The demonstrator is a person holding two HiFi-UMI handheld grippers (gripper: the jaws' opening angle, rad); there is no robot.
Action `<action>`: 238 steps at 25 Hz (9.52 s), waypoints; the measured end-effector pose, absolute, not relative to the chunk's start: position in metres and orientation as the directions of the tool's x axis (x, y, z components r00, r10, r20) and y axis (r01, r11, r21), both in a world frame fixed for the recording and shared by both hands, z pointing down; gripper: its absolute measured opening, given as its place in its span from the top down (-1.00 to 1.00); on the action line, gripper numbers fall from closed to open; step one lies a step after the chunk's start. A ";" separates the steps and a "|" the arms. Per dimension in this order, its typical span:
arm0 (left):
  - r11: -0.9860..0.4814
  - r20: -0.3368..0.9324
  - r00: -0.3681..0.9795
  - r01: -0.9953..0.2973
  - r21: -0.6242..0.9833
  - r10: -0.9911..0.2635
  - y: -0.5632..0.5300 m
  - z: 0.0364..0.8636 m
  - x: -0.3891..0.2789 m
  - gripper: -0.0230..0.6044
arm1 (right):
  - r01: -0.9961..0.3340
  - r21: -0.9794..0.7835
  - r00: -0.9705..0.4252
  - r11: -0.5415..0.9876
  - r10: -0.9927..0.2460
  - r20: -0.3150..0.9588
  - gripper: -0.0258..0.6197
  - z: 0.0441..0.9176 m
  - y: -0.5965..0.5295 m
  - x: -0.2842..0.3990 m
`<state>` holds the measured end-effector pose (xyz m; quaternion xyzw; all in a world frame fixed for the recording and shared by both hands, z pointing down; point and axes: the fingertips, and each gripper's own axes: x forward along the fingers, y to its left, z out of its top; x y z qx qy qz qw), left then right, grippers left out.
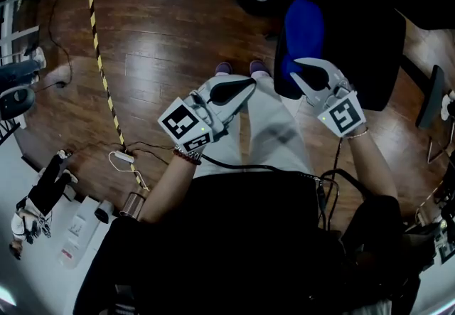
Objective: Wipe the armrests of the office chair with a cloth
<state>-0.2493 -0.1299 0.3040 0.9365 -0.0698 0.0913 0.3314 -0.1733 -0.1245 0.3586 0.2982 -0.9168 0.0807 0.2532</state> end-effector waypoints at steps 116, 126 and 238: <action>-0.863 -0.257 0.836 0.505 0.014 0.485 -0.225 0.530 -0.264 0.91 | -0.665 0.388 0.734 -0.638 -0.654 0.183 0.79 0.643 -0.201 -0.122; -0.862 -0.158 0.848 0.499 -0.087 0.506 -0.220 0.542 -0.260 0.91 | -0.579 0.375 0.805 -0.724 -0.582 0.119 0.78 0.639 -0.206 -0.117; -0.730 -0.038 0.791 0.580 0.360 0.610 -0.071 0.290 -0.361 0.91 | -0.846 -0.399 0.346 -0.355 -0.933 0.097 0.80 0.345 0.097 -0.255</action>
